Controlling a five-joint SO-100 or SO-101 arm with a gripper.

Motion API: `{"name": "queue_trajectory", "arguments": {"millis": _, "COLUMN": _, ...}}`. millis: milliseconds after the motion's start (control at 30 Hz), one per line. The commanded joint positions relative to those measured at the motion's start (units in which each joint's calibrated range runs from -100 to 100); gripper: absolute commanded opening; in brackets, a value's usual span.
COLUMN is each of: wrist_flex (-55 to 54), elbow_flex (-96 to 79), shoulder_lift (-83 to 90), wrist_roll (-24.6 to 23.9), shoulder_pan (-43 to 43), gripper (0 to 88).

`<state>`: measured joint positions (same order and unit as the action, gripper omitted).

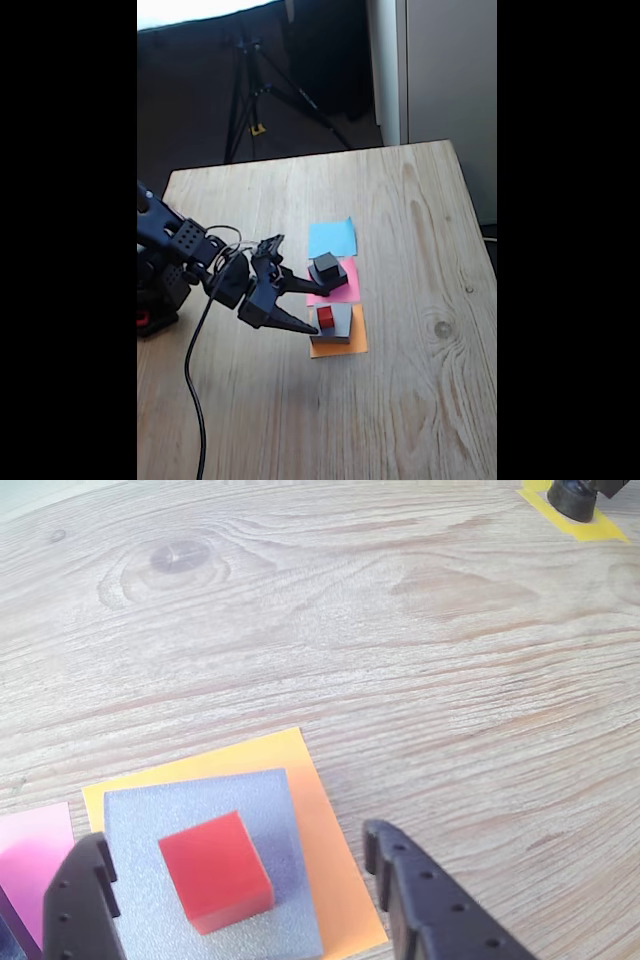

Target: Tower of hanoi

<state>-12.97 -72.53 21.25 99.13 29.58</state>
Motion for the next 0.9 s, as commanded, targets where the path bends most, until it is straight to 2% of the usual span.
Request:
{"name": "queue_trajectory", "arguments": {"millis": 0, "wrist_flex": -7.2, "elbow_flex": 0.3, "shoulder_lift": -2.9, "wrist_roll": 0.9, "shoulder_pan": -1.2, "gripper": 27.9}}
{"name": "queue_trajectory", "arguments": {"millis": 867, "wrist_flex": -32.2, "elbow_flex": -5.2, "shoulder_lift": -18.4, "wrist_roll": 0.9, "shoulder_pan": -3.0, "gripper": 26.1}}
